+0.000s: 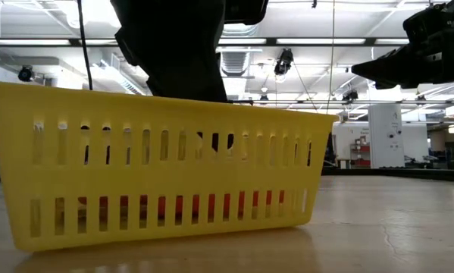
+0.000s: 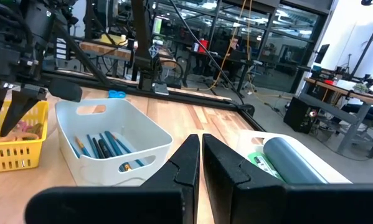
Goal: Pick & Place Paint Supplies
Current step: Put the blue scissors into the yellow bin
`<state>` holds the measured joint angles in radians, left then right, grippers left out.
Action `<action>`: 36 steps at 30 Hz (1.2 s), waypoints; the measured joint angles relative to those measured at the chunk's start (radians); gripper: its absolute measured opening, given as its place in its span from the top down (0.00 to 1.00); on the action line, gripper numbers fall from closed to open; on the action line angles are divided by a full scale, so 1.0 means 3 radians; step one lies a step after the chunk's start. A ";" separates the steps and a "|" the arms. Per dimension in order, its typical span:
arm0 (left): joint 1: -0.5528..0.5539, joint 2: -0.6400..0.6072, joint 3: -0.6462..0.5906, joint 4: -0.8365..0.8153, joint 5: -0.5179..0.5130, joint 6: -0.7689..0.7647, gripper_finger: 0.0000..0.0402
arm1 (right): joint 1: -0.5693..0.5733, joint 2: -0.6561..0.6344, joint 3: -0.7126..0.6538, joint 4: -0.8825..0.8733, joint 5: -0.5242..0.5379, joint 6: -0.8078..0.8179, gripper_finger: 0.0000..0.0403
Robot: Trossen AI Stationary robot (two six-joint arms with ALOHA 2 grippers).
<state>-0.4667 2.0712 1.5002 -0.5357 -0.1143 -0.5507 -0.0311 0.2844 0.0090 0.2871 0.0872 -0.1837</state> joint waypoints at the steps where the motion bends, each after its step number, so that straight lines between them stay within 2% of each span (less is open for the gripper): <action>1: 0.0000 0.0000 0.0001 0.0001 0.0001 0.0000 0.78 | 0.0000 0.0000 0.0000 0.0001 0.0000 0.0000 0.96; 13: -0.0033 -0.0159 0.0076 0.0016 -0.0027 -0.0001 0.77 | -0.0001 0.0000 0.0000 0.0001 0.0001 0.0000 0.96; 19: -0.0062 -0.0475 0.0066 -0.0172 -0.0476 -0.0142 0.77 | -0.0001 0.0003 0.0001 0.0001 0.0003 0.0000 0.96; 22: -0.0066 -0.0616 0.0065 -0.0511 -0.0727 -0.0391 0.77 | -0.0001 0.0003 0.0001 0.0001 0.0002 0.0000 0.96; 29: -0.0075 -0.0818 0.0052 -0.1497 -0.1258 -0.1433 0.77 | 0.0000 0.0003 0.0001 0.0001 0.0002 0.0000 0.96; 36: -0.0088 -0.1026 -0.0302 -0.1787 -0.1304 -0.2218 0.77 | 0.0000 0.0002 0.0000 0.0001 0.0000 0.0000 0.96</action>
<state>-0.4931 1.7634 1.4096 -1.0719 -0.5056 -1.2159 -0.0312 0.2850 0.0091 0.2874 0.0873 -0.1837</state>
